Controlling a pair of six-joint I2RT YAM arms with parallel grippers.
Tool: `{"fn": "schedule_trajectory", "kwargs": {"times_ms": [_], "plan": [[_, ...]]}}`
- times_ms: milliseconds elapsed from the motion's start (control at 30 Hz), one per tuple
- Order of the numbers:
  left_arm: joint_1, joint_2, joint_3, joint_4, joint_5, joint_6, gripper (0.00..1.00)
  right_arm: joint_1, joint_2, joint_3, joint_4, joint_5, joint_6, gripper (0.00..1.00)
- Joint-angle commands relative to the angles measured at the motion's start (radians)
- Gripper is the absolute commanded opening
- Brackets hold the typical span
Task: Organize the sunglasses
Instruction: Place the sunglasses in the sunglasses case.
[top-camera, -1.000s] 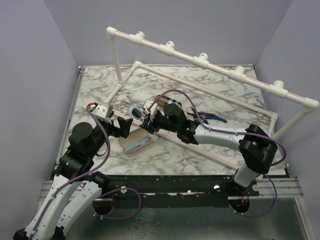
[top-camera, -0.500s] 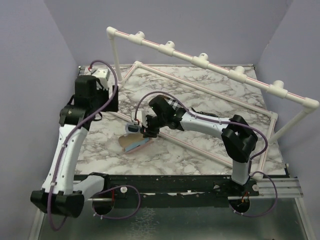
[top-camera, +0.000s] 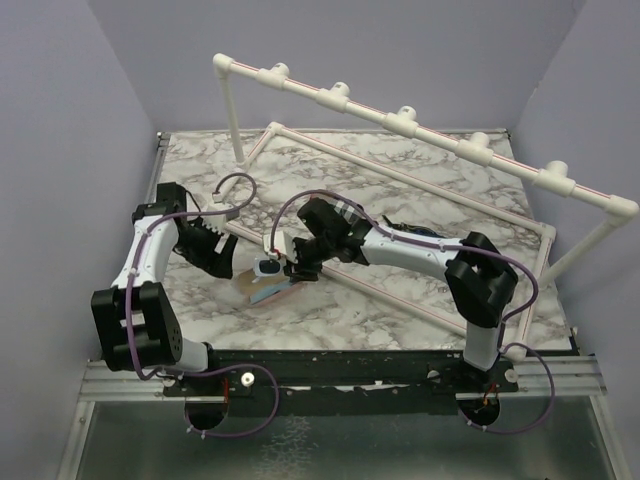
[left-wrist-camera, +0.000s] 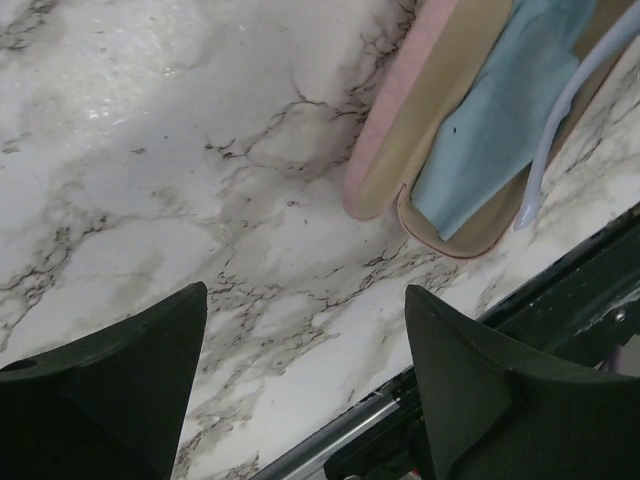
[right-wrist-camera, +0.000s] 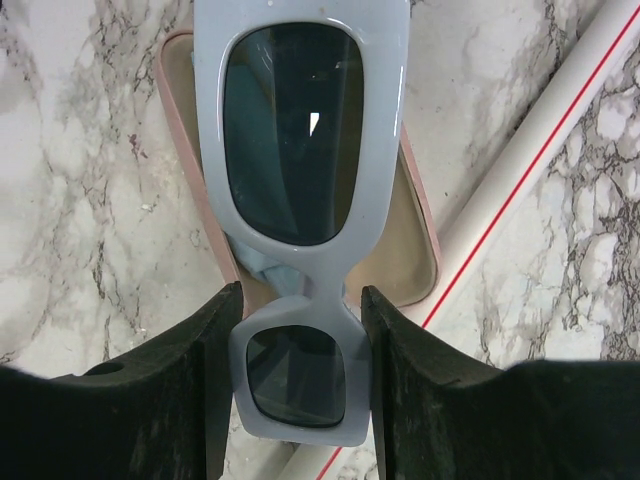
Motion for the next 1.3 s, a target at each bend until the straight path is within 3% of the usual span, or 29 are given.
{"fn": "schedule_trajectory", "kwargs": {"times_ms": [0, 367, 667, 767, 1000, 1133, 1267], "plan": [[-0.018, -0.024, -0.079, 0.063, 0.084, 0.212, 0.80, 0.010, -0.017, 0.020, -0.008, 0.012, -0.008, 0.01], [-0.073, 0.074, -0.162, 0.148, 0.207, 0.345, 0.69, 0.031, 0.042, 0.095, -0.064, 0.042, -0.025, 0.00], [-0.082, 0.104, -0.180, 0.178, 0.214, 0.339, 0.38, 0.048, 0.039, 0.105, -0.072, 0.057, -0.044, 0.01], [-0.096, 0.089, -0.198, 0.178, 0.230, 0.346, 0.35, 0.054, 0.057, 0.116, -0.085, 0.073, -0.053, 0.00], [-0.143, 0.033, -0.235, 0.203, 0.251, 0.343, 0.10, 0.064, 0.074, 0.109, -0.098, 0.093, -0.059, 0.00], [-0.154, -0.020, -0.262, 0.245, 0.236, 0.330, 0.01, 0.071, 0.073, 0.088, -0.108, 0.130, -0.060, 0.01], [-0.204, -0.109, -0.312, 0.365, 0.213, 0.233, 0.00, 0.092, 0.046, 0.042, -0.087, 0.183, -0.026, 0.01]]}}
